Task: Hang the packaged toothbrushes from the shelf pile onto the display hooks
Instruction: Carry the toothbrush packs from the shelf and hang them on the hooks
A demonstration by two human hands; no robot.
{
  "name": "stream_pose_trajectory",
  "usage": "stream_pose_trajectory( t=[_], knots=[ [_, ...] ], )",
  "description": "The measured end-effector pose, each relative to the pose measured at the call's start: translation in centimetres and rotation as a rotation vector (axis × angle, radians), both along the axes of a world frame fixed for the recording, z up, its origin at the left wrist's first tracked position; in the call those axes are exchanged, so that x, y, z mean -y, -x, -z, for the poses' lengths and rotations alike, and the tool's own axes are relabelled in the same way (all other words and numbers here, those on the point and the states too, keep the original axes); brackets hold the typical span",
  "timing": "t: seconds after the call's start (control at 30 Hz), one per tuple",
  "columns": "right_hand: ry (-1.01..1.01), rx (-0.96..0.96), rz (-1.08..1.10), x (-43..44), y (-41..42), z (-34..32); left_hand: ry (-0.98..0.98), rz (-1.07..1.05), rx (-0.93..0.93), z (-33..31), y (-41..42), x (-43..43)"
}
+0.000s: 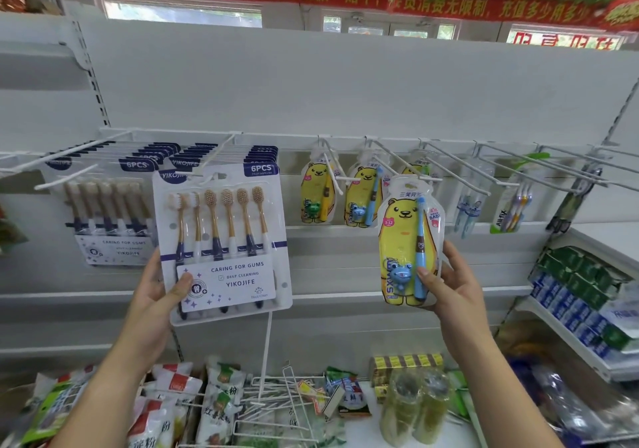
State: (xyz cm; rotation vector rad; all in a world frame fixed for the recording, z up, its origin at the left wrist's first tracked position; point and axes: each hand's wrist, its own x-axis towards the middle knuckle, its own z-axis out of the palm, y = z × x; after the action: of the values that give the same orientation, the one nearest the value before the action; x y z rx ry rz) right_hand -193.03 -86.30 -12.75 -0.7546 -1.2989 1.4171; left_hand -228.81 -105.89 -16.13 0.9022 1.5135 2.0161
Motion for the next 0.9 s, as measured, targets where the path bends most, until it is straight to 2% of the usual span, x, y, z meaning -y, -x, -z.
stream_pose_trajectory(
  t=[0.3,0.63,0.9],
  knots=[
    [-0.018,0.084,0.007,-4.9,3.2,-0.2,0.049,-0.042,-0.115,-0.7,1.1,-2.9],
    [-0.022,0.265,0.019,-11.1,8.2,0.5,0.155,-0.095,-0.139,0.0,1.6,-4.4],
    [-0.155,0.470,0.017,-14.9,10.5,0.8,0.169,-0.130,-0.219,0.1,2.7,-4.4]
  ],
)
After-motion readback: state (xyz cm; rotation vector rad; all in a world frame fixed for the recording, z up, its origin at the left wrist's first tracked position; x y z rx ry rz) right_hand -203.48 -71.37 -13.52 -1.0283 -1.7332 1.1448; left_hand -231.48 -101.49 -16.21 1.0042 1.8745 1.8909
